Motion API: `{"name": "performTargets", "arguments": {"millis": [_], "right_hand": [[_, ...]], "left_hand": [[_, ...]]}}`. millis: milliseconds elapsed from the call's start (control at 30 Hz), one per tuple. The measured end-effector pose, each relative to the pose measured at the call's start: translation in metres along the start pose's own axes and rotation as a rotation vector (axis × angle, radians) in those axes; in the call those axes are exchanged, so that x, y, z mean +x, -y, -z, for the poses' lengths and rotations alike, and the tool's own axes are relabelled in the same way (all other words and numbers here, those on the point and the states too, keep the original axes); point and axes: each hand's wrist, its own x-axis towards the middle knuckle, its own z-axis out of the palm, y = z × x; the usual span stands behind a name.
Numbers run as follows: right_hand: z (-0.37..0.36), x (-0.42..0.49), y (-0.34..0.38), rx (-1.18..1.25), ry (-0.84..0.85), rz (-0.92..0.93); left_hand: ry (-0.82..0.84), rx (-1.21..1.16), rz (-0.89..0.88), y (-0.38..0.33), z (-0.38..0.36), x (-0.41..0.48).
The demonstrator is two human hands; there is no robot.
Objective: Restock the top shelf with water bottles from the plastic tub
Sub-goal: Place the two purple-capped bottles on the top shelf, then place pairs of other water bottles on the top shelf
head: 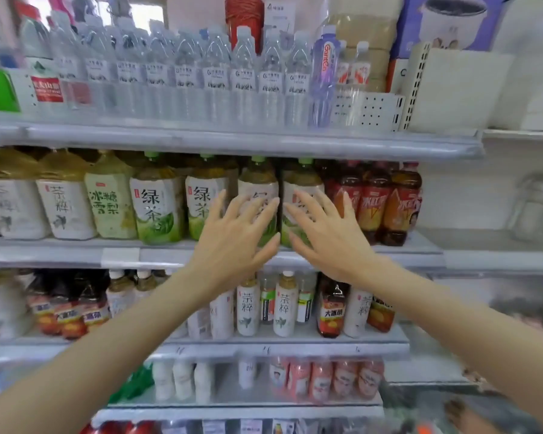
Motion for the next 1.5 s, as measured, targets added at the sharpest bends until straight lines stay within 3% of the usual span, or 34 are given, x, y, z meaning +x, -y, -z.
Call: {"name": "performTargets", "arguments": {"millis": [267,467,967,1333,1500], "right_hand": [[-0.065,-0.077,0.048,0.109,0.257,0.002],[-0.123,-0.116,0.09,0.153,0.47,-0.021],[-0.278,-0.205,0.198,0.176,0.849,-0.011],[-0.397,-0.288,0.238,0.22,0.977,0.092],[-0.465,-0.311,0.259,0.222,1.037,0.121]], "left_hand": [[0.139,-0.073,0.004,-0.028,-0.05,-0.098],[0.557,-0.163,0.078,-0.027,-0.102,-0.167],[0.852,-0.249,0.085,-0.012,-0.226,-0.333],[1.235,-0.309,0.219,-0.066,-0.308,-0.441],[1.248,-0.299,0.283,-0.079,-0.365,-0.475]]}}
